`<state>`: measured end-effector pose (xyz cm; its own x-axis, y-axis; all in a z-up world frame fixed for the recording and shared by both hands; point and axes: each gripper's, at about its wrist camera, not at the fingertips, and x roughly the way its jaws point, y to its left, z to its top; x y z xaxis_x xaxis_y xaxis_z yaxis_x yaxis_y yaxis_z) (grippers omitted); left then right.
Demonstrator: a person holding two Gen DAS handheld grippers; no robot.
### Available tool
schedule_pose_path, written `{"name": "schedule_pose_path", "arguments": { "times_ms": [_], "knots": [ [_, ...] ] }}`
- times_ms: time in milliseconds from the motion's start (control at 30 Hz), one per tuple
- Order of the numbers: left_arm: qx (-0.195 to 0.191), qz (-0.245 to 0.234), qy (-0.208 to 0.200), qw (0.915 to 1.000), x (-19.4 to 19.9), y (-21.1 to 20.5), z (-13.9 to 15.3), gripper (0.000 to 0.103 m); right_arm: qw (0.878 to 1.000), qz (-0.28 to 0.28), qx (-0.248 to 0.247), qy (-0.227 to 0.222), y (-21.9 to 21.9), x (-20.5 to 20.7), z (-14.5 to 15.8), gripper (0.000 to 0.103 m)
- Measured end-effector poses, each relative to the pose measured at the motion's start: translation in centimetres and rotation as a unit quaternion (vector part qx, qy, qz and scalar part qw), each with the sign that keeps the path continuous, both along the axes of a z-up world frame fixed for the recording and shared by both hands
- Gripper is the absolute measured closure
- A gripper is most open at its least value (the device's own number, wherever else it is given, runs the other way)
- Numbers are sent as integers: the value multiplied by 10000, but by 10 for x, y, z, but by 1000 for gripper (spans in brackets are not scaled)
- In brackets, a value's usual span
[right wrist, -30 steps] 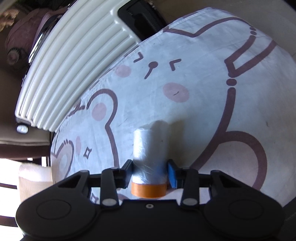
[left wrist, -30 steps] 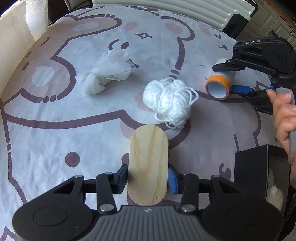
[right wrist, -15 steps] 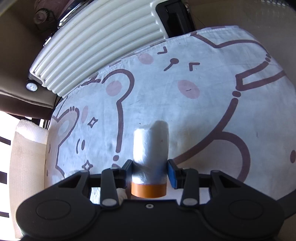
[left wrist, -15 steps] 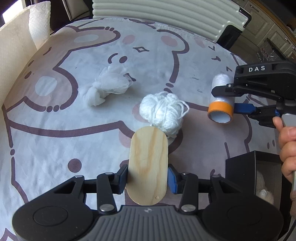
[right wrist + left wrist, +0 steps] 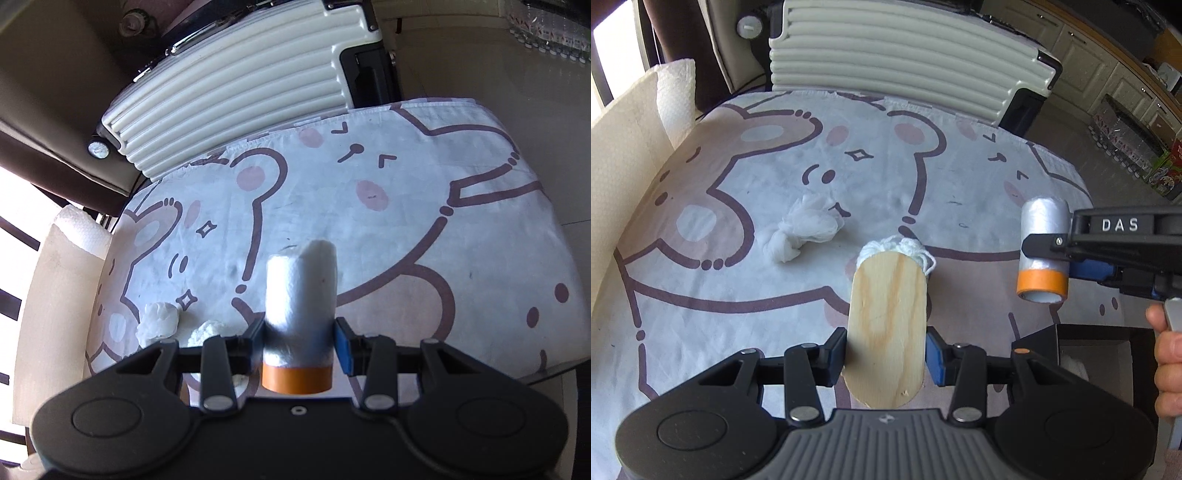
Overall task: Organize objects
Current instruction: 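Lift and carry the roll with the right tool while the left tool carries the board toward the box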
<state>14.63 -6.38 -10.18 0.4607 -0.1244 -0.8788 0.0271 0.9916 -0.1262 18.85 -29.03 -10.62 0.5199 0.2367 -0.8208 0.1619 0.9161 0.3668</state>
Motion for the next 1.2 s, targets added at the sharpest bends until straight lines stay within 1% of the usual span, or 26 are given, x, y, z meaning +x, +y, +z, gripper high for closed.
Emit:
{"name": "schedule_pose_path", "arguments": {
  "times_ms": [100, 267, 367, 533, 867, 1200],
  "knots": [
    [117, -61, -194, 9997, -4, -2, 13, 58, 9998, 76, -130, -109, 2, -12, 12, 62],
    [-62, -35, -360, 9993, -13, 2, 30, 58, 9992, 133, -231, -304, 1, -33, 34, 62],
    [-49, -72, -467, 9989, -19, 2, 41, 58, 9988, 150, -307, -358, 1, -46, 44, 62],
    [-171, -61, -585, 9981, -29, 3, 55, 58, 9975, 164, -532, -435, -1, -67, 59, 62],
    [63, -186, -836, 9963, -59, 2, 78, 58, 9946, 174, -830, -599, -4, -113, 84, 62],
    [147, -191, -963, 9951, -87, 3, 96, 58, 9900, 304, -1161, -740, 0, -149, 98, 62]
  ]
}}
